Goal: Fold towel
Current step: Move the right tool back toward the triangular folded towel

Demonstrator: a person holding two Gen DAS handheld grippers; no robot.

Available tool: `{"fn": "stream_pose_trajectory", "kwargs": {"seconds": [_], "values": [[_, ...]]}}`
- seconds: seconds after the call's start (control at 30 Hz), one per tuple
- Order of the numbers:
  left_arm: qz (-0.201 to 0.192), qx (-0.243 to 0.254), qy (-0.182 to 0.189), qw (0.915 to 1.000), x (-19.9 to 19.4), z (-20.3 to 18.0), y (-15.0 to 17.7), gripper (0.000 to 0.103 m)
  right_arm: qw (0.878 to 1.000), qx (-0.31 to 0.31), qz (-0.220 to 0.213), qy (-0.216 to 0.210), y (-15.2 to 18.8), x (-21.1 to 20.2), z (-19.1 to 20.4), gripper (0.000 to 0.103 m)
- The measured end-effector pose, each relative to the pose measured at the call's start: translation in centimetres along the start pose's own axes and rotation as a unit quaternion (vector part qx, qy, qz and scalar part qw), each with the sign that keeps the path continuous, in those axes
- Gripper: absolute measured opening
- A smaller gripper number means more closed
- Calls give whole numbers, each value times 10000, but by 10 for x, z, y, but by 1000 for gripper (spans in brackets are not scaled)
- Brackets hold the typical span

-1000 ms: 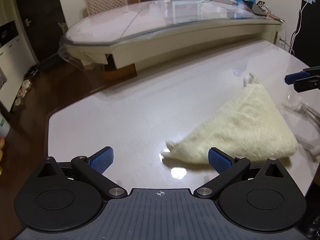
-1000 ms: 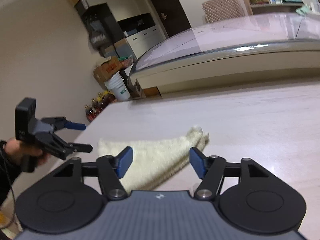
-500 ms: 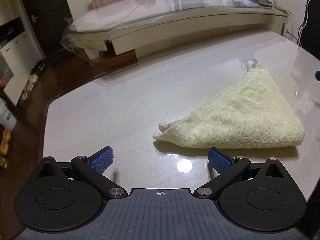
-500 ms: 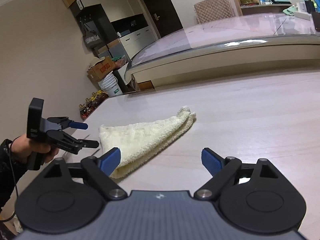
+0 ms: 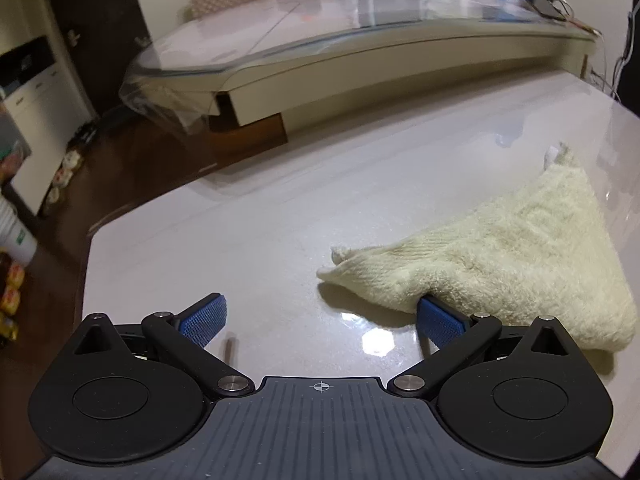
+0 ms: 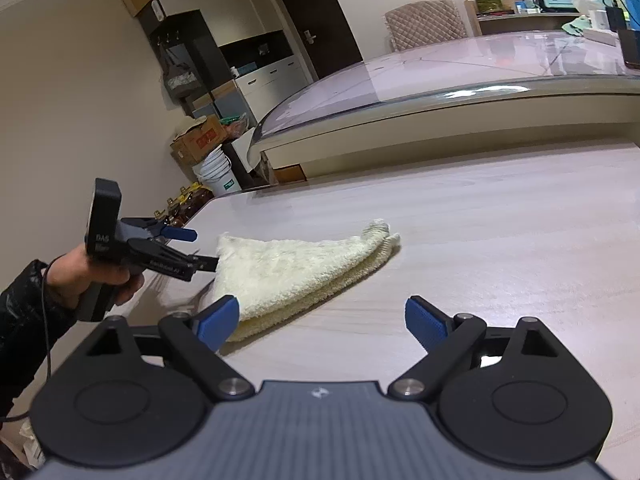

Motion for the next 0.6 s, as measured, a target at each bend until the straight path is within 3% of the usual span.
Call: {"fn": "stream_pose_trajectory", "kwargs": {"seconds": [0.2,0.37,0.6], "values": [[260,-386,-186,9987,-45,-18,24,103,9985,-445,193,259,5,-1,17,97],[392,-645,-180,9970,-65,-43,43,103,9963,-643,309,472,16,0,26,103],[378,-807,-287,9956,-77,-65,54,103,9958,-658,389,500,26,-1,30,103]]}}
Point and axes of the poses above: each gripper's, at about its wrist camera, not at the fingertips, and x roughly the way its jaws point, z to its left, y to its underside, the point moved 9 cm from there along x, roughly the way its jaws point, and after that the axes turned 5 degrees about -z, right-handed, at the moved point
